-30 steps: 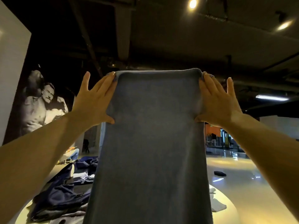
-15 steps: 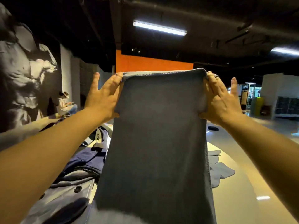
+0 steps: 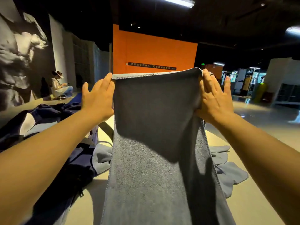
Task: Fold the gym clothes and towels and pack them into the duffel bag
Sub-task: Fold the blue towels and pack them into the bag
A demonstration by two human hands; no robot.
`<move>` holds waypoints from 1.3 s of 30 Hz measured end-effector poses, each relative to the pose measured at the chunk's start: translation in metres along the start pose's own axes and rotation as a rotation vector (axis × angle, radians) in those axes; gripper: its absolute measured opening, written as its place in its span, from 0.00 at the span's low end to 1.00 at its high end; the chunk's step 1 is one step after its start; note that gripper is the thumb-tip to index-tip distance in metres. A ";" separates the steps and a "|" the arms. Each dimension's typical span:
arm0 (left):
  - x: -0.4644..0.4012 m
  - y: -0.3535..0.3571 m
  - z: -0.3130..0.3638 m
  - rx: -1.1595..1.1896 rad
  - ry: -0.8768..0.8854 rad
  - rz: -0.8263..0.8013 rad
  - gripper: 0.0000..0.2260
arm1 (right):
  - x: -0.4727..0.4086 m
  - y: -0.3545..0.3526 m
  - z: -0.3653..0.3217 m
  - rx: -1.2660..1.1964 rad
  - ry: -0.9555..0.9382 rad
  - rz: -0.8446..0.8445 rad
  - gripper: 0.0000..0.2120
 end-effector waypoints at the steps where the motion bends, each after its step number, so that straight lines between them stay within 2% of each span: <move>1: -0.004 -0.001 -0.002 0.024 -0.011 0.015 0.34 | -0.004 0.002 -0.002 -0.006 -0.002 0.015 0.45; 9: -0.018 0.000 -0.017 0.108 -0.068 0.067 0.28 | -0.009 0.009 -0.016 -0.027 -0.077 0.021 0.47; 12: -0.038 -0.009 -0.023 0.123 -0.107 0.015 0.21 | -0.027 0.000 -0.015 -0.013 -0.068 0.033 0.46; 14: -0.055 -0.016 -0.027 0.205 -0.145 -0.015 0.14 | -0.042 -0.007 -0.014 0.020 -0.063 0.049 0.46; 18: -0.084 -0.032 -0.034 0.530 -0.184 0.118 0.05 | -0.068 -0.016 -0.009 -0.001 -0.035 0.082 0.46; 20: -0.089 -0.033 -0.033 0.659 -0.165 0.147 0.08 | -0.072 -0.015 -0.010 -0.031 -0.035 0.086 0.46; 22: -0.086 -0.028 -0.030 0.643 -0.153 0.147 0.13 | -0.069 -0.008 -0.012 -0.048 -0.043 0.063 0.46; 25: -0.067 -0.015 -0.018 0.659 -0.117 0.178 0.15 | -0.054 0.007 -0.014 -0.095 -0.060 0.030 0.46; 29: -0.015 0.002 -0.001 0.787 -0.137 0.170 0.18 | 0.000 0.009 -0.023 -0.362 -0.105 0.150 0.36; 33: 0.061 -0.004 0.009 0.927 -0.026 0.207 0.17 | 0.081 0.006 -0.016 -0.722 -0.067 0.207 0.24; 36: 0.125 -0.012 0.008 1.101 0.015 0.130 0.12 | 0.148 0.009 0.006 -1.047 0.121 0.062 0.20; 38: 0.168 -0.014 0.014 1.179 0.073 -0.011 0.09 | 0.193 0.010 0.014 -1.202 0.199 -0.077 0.16; 39: 0.191 -0.010 0.016 1.203 0.094 -0.108 0.08 | 0.214 0.011 0.014 -1.254 0.215 -0.160 0.11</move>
Point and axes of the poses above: each hand's wrist, its own x-axis away from the middle knuckle, its own y-axis out of the palm, z = x × y, the point moved 7 cm from there along -x, towards the middle knuckle, and after that the axes turned 3 degrees about -x, right-handed, at the moved point
